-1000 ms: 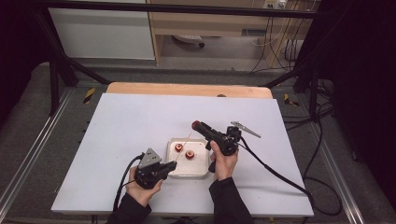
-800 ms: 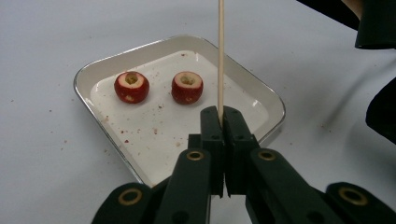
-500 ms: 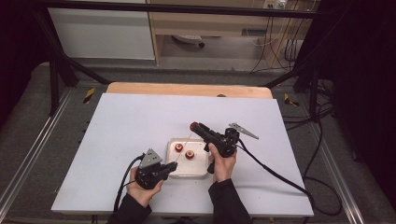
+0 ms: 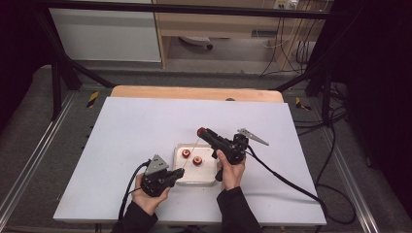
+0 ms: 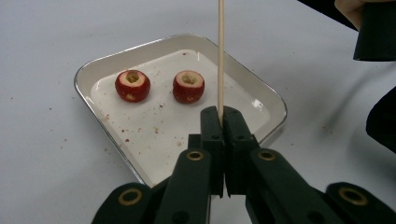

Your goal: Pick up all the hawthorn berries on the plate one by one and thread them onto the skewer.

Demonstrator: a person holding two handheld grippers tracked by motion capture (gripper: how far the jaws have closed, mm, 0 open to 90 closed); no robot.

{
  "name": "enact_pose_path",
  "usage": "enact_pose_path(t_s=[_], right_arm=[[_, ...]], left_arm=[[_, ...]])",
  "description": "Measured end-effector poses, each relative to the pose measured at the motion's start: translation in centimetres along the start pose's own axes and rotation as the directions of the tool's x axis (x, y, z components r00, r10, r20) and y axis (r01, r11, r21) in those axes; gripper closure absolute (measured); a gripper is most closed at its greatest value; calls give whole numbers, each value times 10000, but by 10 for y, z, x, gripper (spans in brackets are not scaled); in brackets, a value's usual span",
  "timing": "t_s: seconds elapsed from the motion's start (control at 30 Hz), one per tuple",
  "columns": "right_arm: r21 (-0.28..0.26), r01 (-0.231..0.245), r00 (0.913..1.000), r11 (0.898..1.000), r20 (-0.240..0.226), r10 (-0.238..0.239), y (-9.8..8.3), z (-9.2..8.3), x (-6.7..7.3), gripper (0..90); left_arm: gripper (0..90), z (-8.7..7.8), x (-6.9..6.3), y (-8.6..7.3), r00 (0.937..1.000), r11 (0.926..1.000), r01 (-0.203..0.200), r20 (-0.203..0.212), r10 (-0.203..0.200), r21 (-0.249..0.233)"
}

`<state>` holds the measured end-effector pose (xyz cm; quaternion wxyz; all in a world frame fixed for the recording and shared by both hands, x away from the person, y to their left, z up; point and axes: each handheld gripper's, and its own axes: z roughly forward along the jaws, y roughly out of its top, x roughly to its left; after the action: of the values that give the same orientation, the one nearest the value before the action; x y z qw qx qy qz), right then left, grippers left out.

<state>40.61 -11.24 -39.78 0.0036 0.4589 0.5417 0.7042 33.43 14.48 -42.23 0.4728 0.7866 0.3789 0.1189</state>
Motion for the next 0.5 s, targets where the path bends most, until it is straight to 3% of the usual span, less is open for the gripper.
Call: enact_pose_path(t_s=[0.5], right_arm=[[-87, -44, 10000, 10000, 15, 44, -2, 1, 0, 617]], left_arm=[[882, 0, -1, 0, 10000, 10000, 49, 23, -49, -19]])
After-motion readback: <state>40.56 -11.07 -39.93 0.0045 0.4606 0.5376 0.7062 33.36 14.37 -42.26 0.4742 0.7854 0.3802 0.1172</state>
